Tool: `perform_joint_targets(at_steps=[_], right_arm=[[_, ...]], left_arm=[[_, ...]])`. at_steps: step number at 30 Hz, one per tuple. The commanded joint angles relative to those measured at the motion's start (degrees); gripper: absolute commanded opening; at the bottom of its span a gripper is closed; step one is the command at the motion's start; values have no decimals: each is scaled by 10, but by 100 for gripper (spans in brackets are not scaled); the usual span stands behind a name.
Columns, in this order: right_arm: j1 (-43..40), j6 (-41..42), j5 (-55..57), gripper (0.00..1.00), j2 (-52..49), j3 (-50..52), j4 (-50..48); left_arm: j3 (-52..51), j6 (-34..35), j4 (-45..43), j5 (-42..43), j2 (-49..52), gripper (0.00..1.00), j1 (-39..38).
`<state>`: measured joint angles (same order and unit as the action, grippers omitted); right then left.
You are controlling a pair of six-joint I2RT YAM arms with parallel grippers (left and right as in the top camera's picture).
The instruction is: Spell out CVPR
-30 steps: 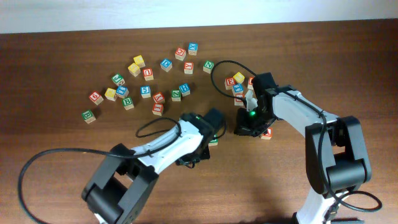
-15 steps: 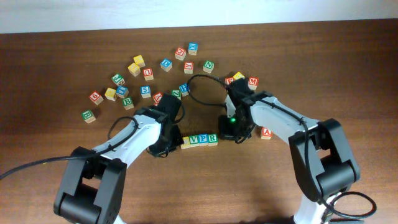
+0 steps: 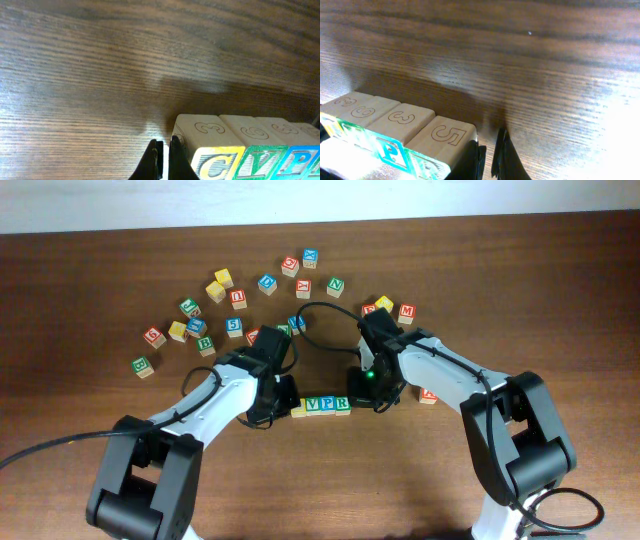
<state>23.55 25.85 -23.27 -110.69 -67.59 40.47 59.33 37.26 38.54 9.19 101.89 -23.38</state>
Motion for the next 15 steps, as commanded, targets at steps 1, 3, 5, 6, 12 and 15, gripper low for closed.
perform_joint_targets(at_steps=[1, 3, 5, 6, 12, 15], right_arm=[[5, 39, -31, 4, -5, 3, 8], [5, 47, -31, 4, -5, 3, 10], [5, 47, -27, 4, -5, 3, 10], [5, 47, -13, 4, -5, 3, 11], [5, 47, 2, 4, -5, 3, -5], [5, 47, 2, 4, -5, 3, -4]], left_arm=[[-4, -24, -13, 24, -2, 0, -1], [-4, -31, -15, 24, -2, 0, -1], [-4, -31, -15, 23, -2, 0, -1], [-4, -31, -14, 19, -2, 0, -1], [-4, -31, 3, 20, -2, 0, -2], [-4, -31, 3, 20, -2, 0, -2]])
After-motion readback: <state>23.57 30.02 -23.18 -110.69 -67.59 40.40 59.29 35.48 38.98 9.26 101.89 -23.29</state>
